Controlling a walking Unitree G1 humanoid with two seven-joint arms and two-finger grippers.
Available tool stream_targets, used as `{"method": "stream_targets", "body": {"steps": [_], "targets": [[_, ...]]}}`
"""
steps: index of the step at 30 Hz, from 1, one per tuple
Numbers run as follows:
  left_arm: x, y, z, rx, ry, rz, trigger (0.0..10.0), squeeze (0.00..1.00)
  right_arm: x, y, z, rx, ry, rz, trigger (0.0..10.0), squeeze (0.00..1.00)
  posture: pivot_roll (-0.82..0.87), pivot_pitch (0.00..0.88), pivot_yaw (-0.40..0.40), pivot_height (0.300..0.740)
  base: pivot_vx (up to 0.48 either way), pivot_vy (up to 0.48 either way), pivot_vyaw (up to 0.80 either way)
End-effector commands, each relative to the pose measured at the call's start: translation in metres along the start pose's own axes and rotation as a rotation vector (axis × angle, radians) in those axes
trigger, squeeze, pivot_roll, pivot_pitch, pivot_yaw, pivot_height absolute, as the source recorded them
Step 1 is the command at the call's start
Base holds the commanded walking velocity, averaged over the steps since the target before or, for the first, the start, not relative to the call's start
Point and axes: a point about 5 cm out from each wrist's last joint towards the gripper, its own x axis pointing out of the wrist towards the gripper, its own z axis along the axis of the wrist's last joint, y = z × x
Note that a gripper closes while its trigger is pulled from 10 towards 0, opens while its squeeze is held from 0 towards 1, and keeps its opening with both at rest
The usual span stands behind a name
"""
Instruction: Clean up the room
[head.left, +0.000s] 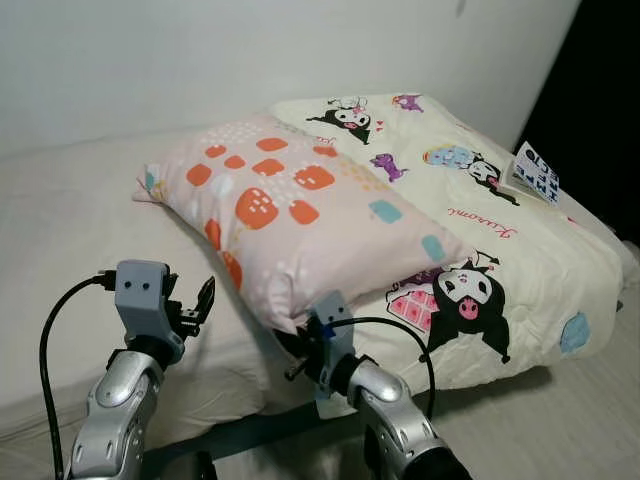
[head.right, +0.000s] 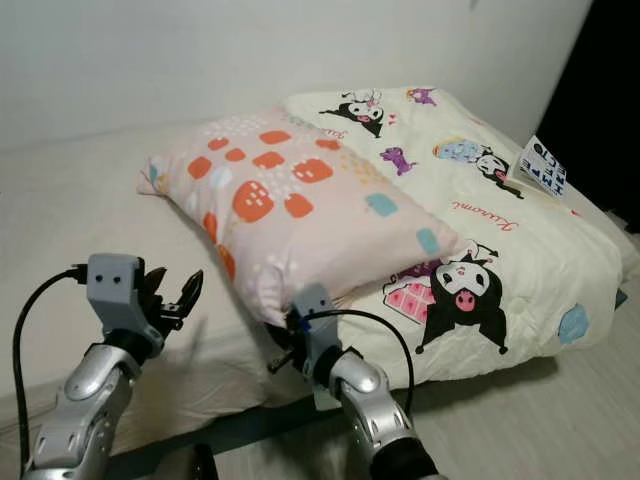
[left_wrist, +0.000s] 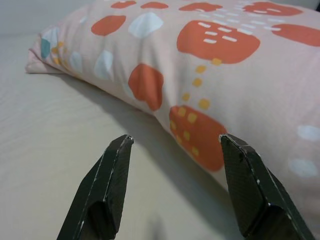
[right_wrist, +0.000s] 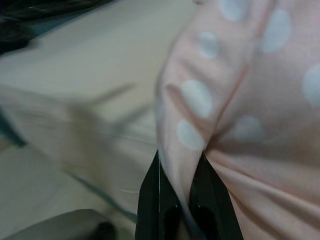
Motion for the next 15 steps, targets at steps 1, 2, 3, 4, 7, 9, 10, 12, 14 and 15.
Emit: {"method": "stream_targets", "body": {"steps": [1,2,3,4,7,9,10,12,14,15], "targets": [[0.000,0.005,-0.002,0.004,0.016,0.007,10.0,0.00,0.011,0.027,0.000,0.018,0.009,0.149,0.0,0.00,0.00,0.152,-0.030,0.539,0.000,0.000,0.00],[0.000,0.005,-0.002,0.003,0.015,0.006,10.0,0.00,0.014,0.037,0.006,0.045,-0.015,0.198,0.0,0.00,0.00,0.150,-0.031,0.539,0.000,0.000,0.00],[0.000,0.005,-0.001,0.001,0.014,0.006,10.0,0.00,0.016,0.047,0.013,0.069,-0.032,0.244,0.0,0.00,0.00,0.150,-0.031,0.539,0.000,0.000,0.00],[0.001,0.005,-0.001,0.000,0.013,0.004,10.0,0.00,0.017,0.056,0.018,0.089,-0.046,0.283,0.0,0.00,0.01,0.151,-0.032,0.539,0.000,0.000,0.00],[0.001,0.005,-0.001,-0.001,0.012,0.004,10.0,0.00,0.017,0.061,0.022,0.101,-0.051,0.311,0.0,0.00,0.01,0.151,-0.032,0.539,0.000,0.000,0.00],[0.001,0.005,0.000,0.000,0.012,-0.001,10.0,0.00,0.017,0.075,0.029,0.122,-0.056,0.388,0.0,0.00,0.01,0.151,-0.032,0.539,0.000,0.000,0.00],[0.001,0.005,0.000,0.000,0.012,-0.001,10.0,0.00,0.017,0.075,0.029,0.122,-0.056,0.388,0.0,0.00,0.01,0.151,-0.032,0.539,0.000,0.000,0.00],[0.001,0.005,0.000,0.001,0.013,-0.003,10.0,0.00,0.013,0.084,0.031,0.117,-0.045,0.446,0.0,0.00,0.01,0.154,-0.032,0.539,0.000,0.000,0.00],[0.000,0.004,-0.001,0.000,0.016,-0.006,10.0,0.00,0.010,0.085,0.029,0.099,-0.030,0.451,0.0,0.00,0.01,0.154,-0.032,0.539,0.000,0.000,0.00],[0.000,0.004,-0.001,0.000,0.017,-0.007,10.0,0.00,0.009,0.085,0.028,0.090,-0.024,0.448,0.0,0.00,0.01,0.154,-0.032,0.539,0.000,0.000,0.00]]}}
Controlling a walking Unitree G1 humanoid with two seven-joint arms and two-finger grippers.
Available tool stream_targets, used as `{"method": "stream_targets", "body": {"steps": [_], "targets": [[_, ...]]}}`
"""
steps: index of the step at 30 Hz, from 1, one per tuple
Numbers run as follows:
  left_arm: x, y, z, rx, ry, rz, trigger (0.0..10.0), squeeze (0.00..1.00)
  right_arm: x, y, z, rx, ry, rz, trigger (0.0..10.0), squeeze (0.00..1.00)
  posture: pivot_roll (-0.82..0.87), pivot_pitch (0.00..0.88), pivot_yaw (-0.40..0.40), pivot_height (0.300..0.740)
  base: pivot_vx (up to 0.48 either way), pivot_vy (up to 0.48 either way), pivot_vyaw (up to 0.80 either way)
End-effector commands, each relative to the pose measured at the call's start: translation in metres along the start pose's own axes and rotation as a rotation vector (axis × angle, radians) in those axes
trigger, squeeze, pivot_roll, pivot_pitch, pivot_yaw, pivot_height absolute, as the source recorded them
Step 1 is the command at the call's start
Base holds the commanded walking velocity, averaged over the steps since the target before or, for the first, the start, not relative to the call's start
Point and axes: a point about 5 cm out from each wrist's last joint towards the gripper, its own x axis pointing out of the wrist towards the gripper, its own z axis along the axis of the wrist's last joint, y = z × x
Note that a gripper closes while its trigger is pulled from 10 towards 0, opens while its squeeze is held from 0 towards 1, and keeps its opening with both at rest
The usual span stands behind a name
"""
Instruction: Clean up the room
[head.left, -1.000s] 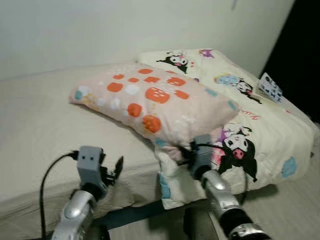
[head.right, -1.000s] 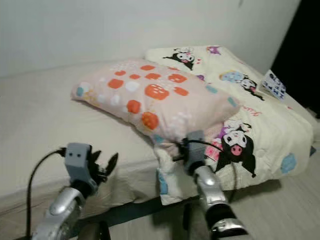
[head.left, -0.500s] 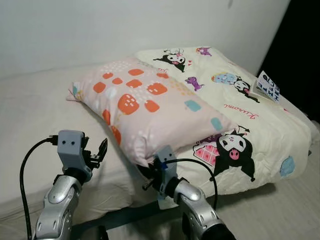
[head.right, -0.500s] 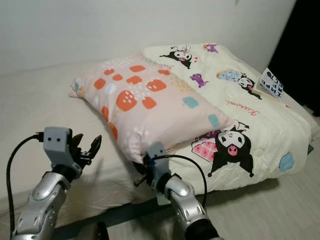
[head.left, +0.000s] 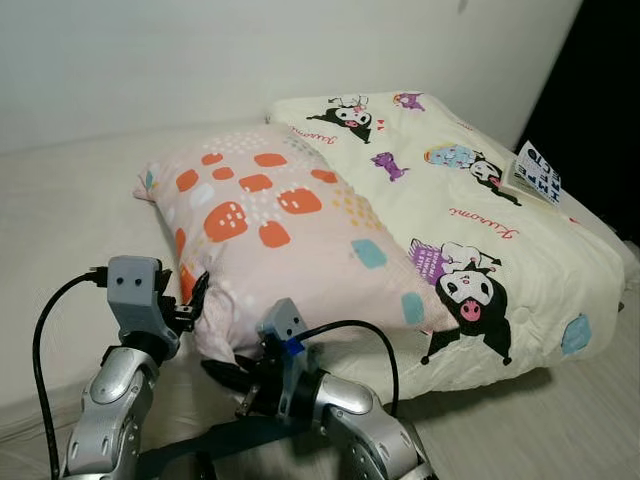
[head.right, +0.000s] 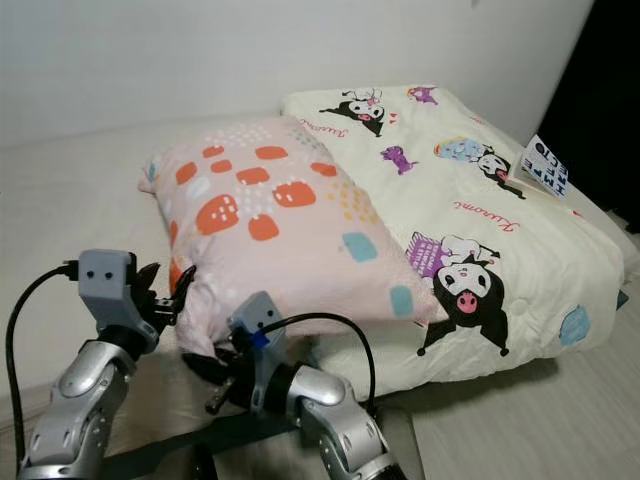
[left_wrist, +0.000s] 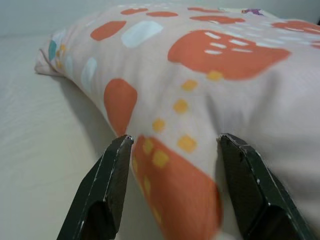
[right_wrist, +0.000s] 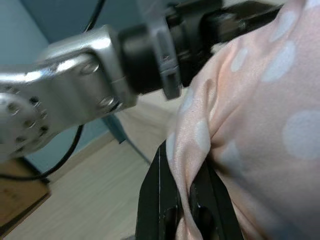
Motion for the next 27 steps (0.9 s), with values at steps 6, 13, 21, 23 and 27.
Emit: {"method": "stream_targets", "body": {"steps": [6,13,21,23,27], "targets": [[-0.003,-0.005,-0.010,0.002,0.047,-0.026,10.0,0.00,0.000,0.009,-0.005,-0.076,0.063,0.034,10.0,0.80,0.00,0.159,-0.029,0.539,0.000,0.000,0.00],[-0.001,-0.007,-0.016,0.012,0.071,-0.022,10.0,0.00,-0.013,-0.006,0.000,-0.084,0.077,-0.073,10.0,0.87,0.00,0.159,-0.024,0.539,0.000,0.000,0.00],[0.005,0.004,-0.012,0.019,0.058,0.040,10.0,0.00,-0.027,-0.033,0.040,-0.018,-0.165,-0.211,10.0,0.00,0.00,0.159,-0.021,0.539,0.000,0.000,0.00],[0.006,0.006,-0.011,0.011,0.054,0.049,10.0,0.00,-0.034,-0.042,0.052,-0.009,-0.224,-0.233,10.0,0.00,0.00,0.159,-0.020,0.539,0.000,0.000,0.00],[0.009,0.010,-0.010,0.005,0.051,0.072,10.0,0.00,-0.059,-0.072,0.089,-0.018,-0.365,-0.343,10.0,0.00,0.00,0.157,-0.015,0.539,0.000,0.000,0.00]]}}
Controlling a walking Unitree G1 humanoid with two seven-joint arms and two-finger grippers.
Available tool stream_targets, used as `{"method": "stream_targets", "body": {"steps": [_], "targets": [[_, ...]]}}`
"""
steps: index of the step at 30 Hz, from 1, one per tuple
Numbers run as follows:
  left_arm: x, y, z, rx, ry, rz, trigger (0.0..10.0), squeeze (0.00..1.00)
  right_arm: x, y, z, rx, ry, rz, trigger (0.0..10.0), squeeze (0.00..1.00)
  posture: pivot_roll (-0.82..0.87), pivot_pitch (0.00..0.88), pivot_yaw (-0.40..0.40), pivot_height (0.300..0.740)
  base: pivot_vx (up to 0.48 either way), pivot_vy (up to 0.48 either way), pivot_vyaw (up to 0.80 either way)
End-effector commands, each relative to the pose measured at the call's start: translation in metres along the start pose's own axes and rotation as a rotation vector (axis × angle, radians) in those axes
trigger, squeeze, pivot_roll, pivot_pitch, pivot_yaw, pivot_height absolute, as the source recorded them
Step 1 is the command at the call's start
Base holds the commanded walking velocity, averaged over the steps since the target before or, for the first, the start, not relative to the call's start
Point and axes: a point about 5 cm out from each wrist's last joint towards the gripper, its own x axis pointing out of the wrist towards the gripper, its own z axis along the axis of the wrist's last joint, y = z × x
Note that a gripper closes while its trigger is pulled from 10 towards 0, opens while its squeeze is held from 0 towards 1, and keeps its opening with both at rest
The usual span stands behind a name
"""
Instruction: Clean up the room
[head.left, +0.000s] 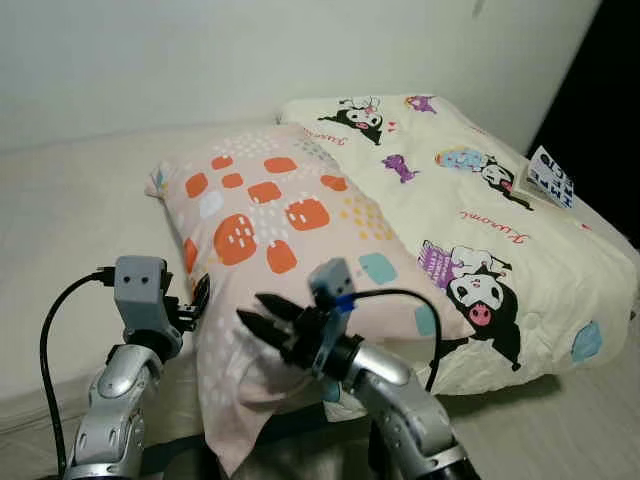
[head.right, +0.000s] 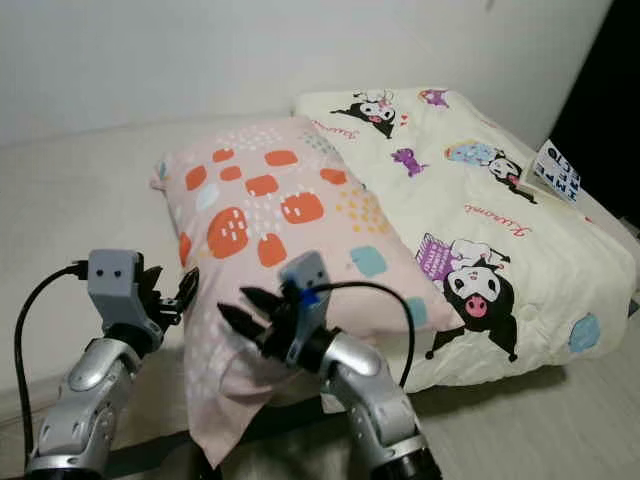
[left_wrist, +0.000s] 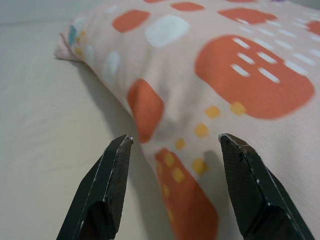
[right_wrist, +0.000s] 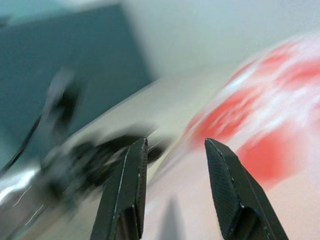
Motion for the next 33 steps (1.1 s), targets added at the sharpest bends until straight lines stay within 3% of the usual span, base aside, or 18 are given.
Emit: {"method": "stream_targets", "body": {"steps": [1,3,4,7,8,9,10,11,12,13,14,17,20,21,24,31,32,33], "targets": [[-0.002,0.009,-0.003,0.006,0.016,0.028,10.0,0.00,-0.005,-0.010,0.008,0.024,-0.051,-0.047,10.0,0.00,0.00,0.157,-0.015,0.539,0.000,0.000,0.00],[0.004,0.015,-0.006,-0.015,0.041,0.092,10.0,0.00,-0.014,-0.049,0.028,-0.051,-0.068,-0.238,10.0,0.00,0.00,0.158,-0.012,0.539,0.000,0.000,0.00],[0.004,0.015,-0.006,-0.015,0.041,0.092,10.0,0.00,-0.014,-0.049,0.028,-0.051,-0.068,-0.238,10.0,0.00,0.00,0.158,-0.012,0.539,0.000,0.000,0.00],[0.010,0.020,-0.014,-0.077,0.122,0.149,10.0,0.00,-0.038,-0.100,0.036,-0.178,0.018,-0.552,10.0,0.00,0.00,0.158,-0.012,0.539,0.000,0.000,0.00],[0.010,0.022,-0.016,-0.083,0.140,0.160,10.0,0.00,-0.045,-0.108,0.036,-0.200,0.038,-0.609,10.0,0.16,0.00,0.158,-0.012,0.539,0.000,0.000,0.00],[0.010,0.021,-0.023,-0.119,0.194,0.148,10.0,0.15,-0.055,-0.118,0.035,-0.180,0.051,-0.657,10.0,0.76,0.00,0.163,-0.014,0.539,0.000,0.000,0.00],[0.010,0.021,-0.023,-0.119,0.194,0.148,10.0,0.15,-0.055,-0.118,0.035,-0.180,0.051,-0.657,10.0,0.76,0.00,0.163,-0.014,0.539,0.000,0.000,0.00],[0.010,0.019,-0.026,-0.181,0.218,0.113,10.0,0.51,-0.065,-0.126,0.034,-0.145,0.055,-0.685,10.0,1.00,0.00,0.163,-0.014,0.539,0.000,0.000,0.00],[0.010,0.019,-0.026,-0.181,0.218,0.113,10.0,0.51,-0.065,-0.126,0.034,-0.145,0.055,-0.685,10.0,1.00,0.00,0.163,-0.014,0.539,0.000,0.000,0.00],[0.010,0.017,-0.028,-0.238,0.237,0.084,10.0,0.98,-0.073,-0.132,0.033,-0.112,0.052,-0.703,10.0,1.00,0.00,0.163,-0.014,0.539,0.000,0.000,0.00],[0.009,0.017,-0.030,-0.286,0.244,0.061,10.0,1.00,-0.081,-0.138,0.033,-0.091,0.047,-0.725,10.0,1.00,0.00,0.168,-0.016,0.539,0.000,0.000,0.00],[0.009,0.017,-0.031,-0.325,0.243,0.049,10.0,1.00,-0.088,-0.142,0.033,-0.073,0.036,-0.746,10.0,1.00,0.01,0.170,-0.015,0.539,0.000,0.000,0.00],[0.006,0.015,-0.036,-0.513,0.255,0.011,10.0,1.00,-0.106,-0.153,0.038,-0.021,-0.034,-0.813,10.0,1.00,0.01,0.170,-0.013,0.539,0.000,0.000,0.00],[0.006,0.015,-0.036,-0.513,0.255,0.011,10.0,1.00,-0.106,-0.153,0.038,-0.021,-0.034,-0.813,10.0,1.00,0.01,0.170,-0.013,0.539,0.000,0.000,0.00],[0.002,0.013,-0.034,-0.683,0.235,-0.044,10.0,1.00,-0.112,-0.159,0.039,0.024,-0.080,-0.834,10.0,1.00,0.01,0.169,-0.009,0.539,0.000,0.000,0.00],[-0.002,0.017,-0.038,-0.694,0.248,-0.080,10.0,1.00,-0.119,-0.160,0.026,0.159,-0.050,-0.776,10.0,1.00,0.01,0.172,-0.003,0.539,0.000,0.000,0.00],[0.001,0.016,-0.038,-0.700,0.234,-0.083,10.0,0.51,-0.122,-0.160,0.013,0.228,0.005,-0.752,10.0,1.00,0.01,0.177,0.002,0.539,0.000,0.000,0.00],[0.001,0.016,-0.038,-0.700,0.234,-0.083,10.0,0.51,-0.122,-0.160,0.013,0.228,0.005,-0.752,10.0,1.00,0.01,0.177,0.002,0.539,0.000,0.000,0.00]]}}
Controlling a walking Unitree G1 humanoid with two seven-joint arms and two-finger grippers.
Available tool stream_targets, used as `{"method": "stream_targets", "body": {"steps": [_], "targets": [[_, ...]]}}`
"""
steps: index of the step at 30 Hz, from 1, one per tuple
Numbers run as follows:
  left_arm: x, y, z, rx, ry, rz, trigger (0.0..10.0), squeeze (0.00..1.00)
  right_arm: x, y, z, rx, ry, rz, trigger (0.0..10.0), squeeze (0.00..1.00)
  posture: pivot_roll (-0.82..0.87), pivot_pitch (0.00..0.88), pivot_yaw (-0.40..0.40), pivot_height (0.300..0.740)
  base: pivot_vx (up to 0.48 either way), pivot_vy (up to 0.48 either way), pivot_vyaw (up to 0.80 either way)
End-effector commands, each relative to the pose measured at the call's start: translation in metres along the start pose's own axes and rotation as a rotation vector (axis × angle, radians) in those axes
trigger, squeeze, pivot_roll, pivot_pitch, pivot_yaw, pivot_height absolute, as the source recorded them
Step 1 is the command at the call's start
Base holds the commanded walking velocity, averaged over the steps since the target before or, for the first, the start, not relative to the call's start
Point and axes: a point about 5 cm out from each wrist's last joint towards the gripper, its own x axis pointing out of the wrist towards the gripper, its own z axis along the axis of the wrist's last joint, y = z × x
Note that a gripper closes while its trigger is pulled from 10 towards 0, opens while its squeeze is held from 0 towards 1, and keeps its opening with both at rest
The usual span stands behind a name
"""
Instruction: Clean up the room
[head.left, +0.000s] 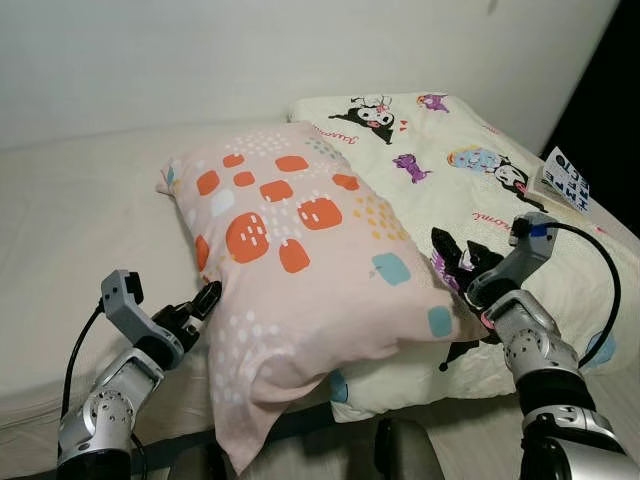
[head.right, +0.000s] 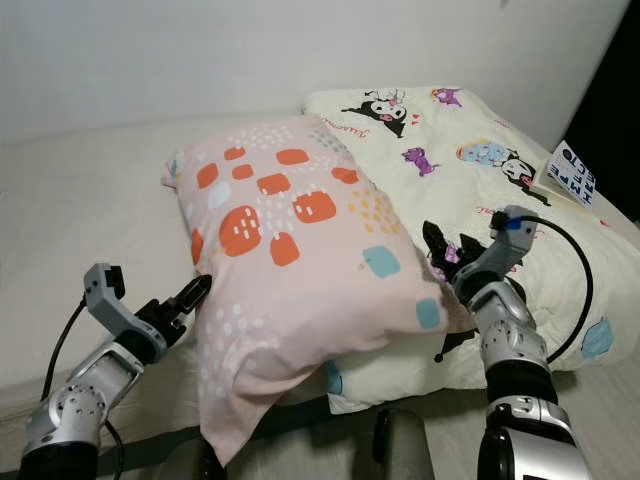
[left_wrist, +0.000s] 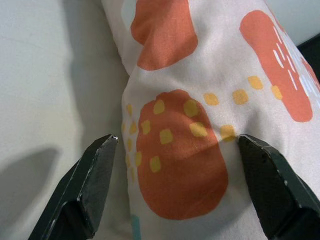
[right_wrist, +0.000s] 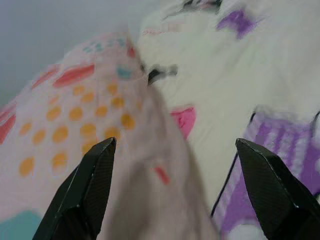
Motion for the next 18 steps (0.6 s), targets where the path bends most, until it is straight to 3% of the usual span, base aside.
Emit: {"method": "stream_targets", "body": {"steps": [1,2,3,5,6,13,18], "targets": [[-0.001,0.005,0.000,0.001,-0.004,0.005,10.0,0.51,-0.003,-0.006,-0.014,0.057,0.073,0.008,10.0,1.00,0.01,0.177,0.002,0.539,0.000,0.000,0.00],[0.001,0.001,0.001,-0.003,-0.009,-0.019,10.0,0.00,-0.004,-0.007,-0.017,0.057,0.097,0.007,10.0,0.72,0.01,0.181,0.005,0.539,0.000,0.000,0.00],[0.003,-0.003,0.002,-0.009,-0.012,-0.047,10.0,0.00,-0.004,-0.007,-0.020,0.066,0.116,0.022,10.0,0.24,0.01,0.181,0.005,0.539,0.000,0.000,0.00],[0.003,-0.003,0.002,-0.009,-0.012,-0.047,10.0,0.00,-0.004,-0.007,-0.020,0.066,0.116,0.022,10.0,0.24,0.01,0.181,0.005,0.539,0.000,0.000,0.00],[0.004,-0.009,0.002,-0.007,-0.013,-0.082,10.0,0.00,-0.004,-0.006,-0.024,0.060,0.138,0.035,10.0,0.00,0.02,0.185,0.006,0.539,0.000,0.000,0.00],[0.001,-0.031,0.003,-0.030,0.003,-0.234,10.0,0.00,-0.006,-0.002,-0.039,-0.002,0.227,0.103,10.0,0.00,0.03,0.180,0.003,0.539,0.000,0.000,0.00],[0.001,-0.037,0.000,-0.038,0.011,-0.267,10.0,0.00,-0.004,-0.004,-0.034,-0.026,0.209,0.085,10.0,0.00,0.02,0.172,0.003,0.539,0.000,0.000,0.00]]}}
